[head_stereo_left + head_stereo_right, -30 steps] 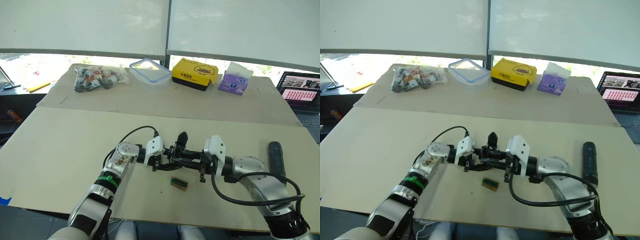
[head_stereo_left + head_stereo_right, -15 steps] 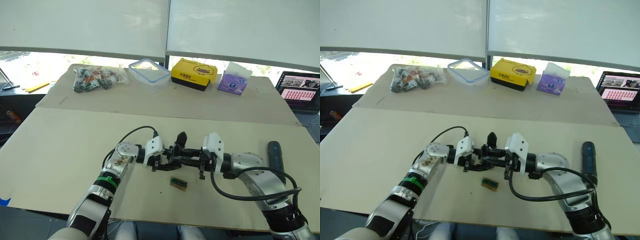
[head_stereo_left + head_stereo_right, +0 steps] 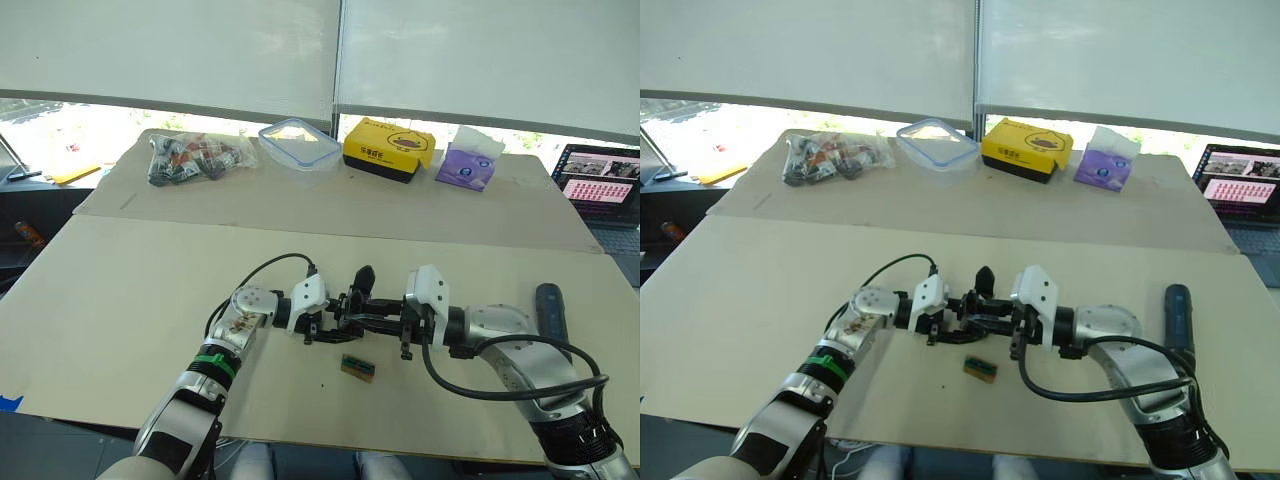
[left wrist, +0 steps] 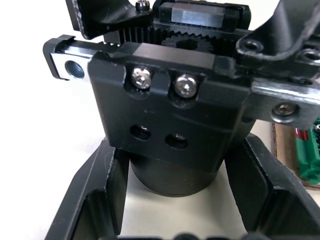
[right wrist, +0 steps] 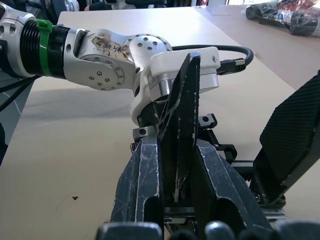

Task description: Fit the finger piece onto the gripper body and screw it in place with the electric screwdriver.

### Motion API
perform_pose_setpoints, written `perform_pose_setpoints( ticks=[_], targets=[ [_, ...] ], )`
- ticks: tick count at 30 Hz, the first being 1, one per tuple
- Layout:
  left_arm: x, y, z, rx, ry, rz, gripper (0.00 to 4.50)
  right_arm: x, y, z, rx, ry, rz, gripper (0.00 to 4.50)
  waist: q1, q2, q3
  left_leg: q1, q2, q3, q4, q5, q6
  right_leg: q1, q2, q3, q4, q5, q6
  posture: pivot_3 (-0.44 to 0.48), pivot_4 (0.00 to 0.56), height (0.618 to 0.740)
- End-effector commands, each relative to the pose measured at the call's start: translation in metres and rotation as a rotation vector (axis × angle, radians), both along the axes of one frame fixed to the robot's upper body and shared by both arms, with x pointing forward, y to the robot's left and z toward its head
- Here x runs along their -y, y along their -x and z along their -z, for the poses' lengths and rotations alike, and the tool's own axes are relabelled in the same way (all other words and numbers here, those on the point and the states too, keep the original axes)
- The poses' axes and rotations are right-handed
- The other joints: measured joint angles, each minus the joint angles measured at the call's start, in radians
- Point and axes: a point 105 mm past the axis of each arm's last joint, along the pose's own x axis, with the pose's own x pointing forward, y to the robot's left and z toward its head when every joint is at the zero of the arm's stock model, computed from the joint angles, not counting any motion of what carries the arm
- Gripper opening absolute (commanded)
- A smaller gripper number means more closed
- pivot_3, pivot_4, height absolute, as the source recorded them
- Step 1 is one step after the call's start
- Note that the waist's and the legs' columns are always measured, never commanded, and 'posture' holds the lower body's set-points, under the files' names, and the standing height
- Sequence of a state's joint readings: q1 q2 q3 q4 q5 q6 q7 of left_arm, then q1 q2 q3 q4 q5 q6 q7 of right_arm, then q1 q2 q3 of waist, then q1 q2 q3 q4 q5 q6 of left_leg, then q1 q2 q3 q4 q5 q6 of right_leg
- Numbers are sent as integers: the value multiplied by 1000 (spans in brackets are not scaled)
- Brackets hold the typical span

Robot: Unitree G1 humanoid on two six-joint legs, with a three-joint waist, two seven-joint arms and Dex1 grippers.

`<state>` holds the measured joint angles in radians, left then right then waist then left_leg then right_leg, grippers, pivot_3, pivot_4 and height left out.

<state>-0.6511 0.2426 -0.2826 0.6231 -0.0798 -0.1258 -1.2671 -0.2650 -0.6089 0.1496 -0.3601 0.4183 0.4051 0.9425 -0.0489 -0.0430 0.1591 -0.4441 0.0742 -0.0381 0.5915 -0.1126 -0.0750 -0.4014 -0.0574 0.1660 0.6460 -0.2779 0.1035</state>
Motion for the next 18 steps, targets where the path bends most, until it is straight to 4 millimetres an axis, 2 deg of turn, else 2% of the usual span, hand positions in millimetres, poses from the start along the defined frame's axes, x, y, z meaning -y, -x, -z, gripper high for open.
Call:
perform_pose_setpoints(
  ticks=[1,8,18],
  targets=[
    [-1,9,15,-48,-50,31,2278,2,5,20,-104,52,-3,369,1,0,0,0,0,0,0,0,0,0,0,0,0,0,0,0,150,740],
    [-1,9,15,-49,-50,31,2278,-1,7,20,-119,50,-1,369,2,0,-1,0,0,0,0,0,0,0,0,0,0,0,0,0,150,740],
    [-2,10,16,-53,-56,33,2278,14,-7,38,-149,118,96,368,1,0,-6,0,0,0,0,0,0,0,0,0,0,0,0,0,150,740]
  ],
)
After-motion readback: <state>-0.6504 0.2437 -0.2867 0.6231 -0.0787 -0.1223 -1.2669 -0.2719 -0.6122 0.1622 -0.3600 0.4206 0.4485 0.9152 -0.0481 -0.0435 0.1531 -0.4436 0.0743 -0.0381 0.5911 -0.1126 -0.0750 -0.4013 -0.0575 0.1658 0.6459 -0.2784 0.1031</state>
